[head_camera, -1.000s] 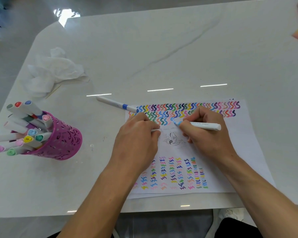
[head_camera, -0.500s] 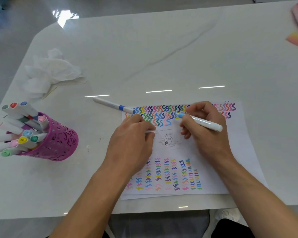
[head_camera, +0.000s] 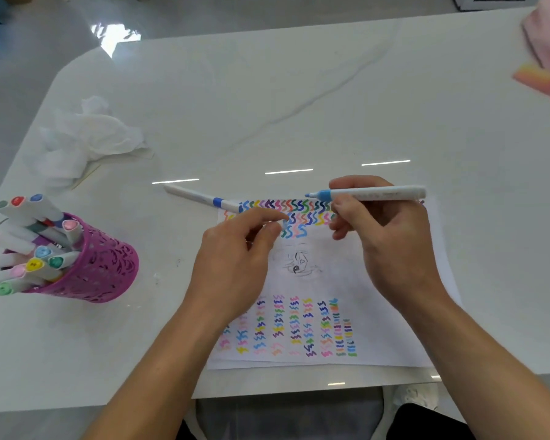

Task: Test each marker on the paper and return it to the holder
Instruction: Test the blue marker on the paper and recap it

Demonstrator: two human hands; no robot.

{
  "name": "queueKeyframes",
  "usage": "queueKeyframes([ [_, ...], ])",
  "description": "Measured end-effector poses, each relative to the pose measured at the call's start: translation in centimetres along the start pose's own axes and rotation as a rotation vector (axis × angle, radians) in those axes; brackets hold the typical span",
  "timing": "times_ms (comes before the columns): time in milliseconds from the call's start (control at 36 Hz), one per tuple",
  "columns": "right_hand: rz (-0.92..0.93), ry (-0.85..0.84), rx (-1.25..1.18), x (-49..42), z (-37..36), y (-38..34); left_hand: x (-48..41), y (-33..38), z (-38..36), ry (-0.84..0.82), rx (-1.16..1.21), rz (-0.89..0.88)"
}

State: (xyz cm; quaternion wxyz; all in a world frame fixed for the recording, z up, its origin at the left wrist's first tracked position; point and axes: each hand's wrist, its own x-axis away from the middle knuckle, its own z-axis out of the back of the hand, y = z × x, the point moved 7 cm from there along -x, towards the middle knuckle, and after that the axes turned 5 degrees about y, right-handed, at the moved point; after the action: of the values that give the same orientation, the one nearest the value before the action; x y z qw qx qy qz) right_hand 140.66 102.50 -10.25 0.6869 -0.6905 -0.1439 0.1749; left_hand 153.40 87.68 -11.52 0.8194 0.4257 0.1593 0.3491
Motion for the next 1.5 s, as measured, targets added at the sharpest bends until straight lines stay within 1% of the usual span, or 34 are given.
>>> queueKeyframes([
  [139, 0.072, -0.017, 0.029, 0.7, -0.4, -0.8, 0.2, 0.1, -0.7, -0.076, 0.192, 0.074],
  [306, 0.091, -0.051, 0.043, 1.1, -1.3, -0.9, 0.4, 0.3, -0.8, -0.113, 0.311, 0.098],
  [444, 0.059, -0.053, 0.001, 1.0, -1.3, -0.7, 0.5, 0.8, -0.7, -0.129, 0.325, 0.064],
  [583, 0.040, -0.086, 0.029, 1.1, -1.7, -0.2, 0.6, 1.3, -0.9, -0.165, 0.295, 0.018],
  [694, 0.026, -0.104, 0.075, 1.1, -1.8, 0.0, 0.7, 1.4, -0.9, -0.172, 0.319, 0.013],
  [806, 0.033, -0.074, 0.102, 0.8, -1.3, 0.0, 0.6, 1.5, -1.0, -0.165, 0.370, 0.033],
  [944, -0.008, -0.044, 0.012, 0.5, -1.1, 0.1, 0.7, 1.5, -0.9, -0.159, 0.428, 0.050],
  [1083, -0.052, -0.006, -0.070, 0.3, -1.0, 0.2, 0.7, 1.7, -1.0, -0.165, 0.403, 0.026],
  [1194, -0.045, -0.024, -0.069, 0.4, -1.2, 0.4, 0.8, 1.8, -1.2, -0.164, 0.412, 0.022],
  [1333, -0.069, -0.047, -0.124, 0.7, -1.7, 0.7, 0.8, 2.0, -0.6, -0.084, 0.396, -0.015],
  [1500, -0.104, -0.023, -0.187, 0.9, -2.2, 1.2, 1.1, 2.2, -0.4, -0.004, 0.386, -0.038],
])
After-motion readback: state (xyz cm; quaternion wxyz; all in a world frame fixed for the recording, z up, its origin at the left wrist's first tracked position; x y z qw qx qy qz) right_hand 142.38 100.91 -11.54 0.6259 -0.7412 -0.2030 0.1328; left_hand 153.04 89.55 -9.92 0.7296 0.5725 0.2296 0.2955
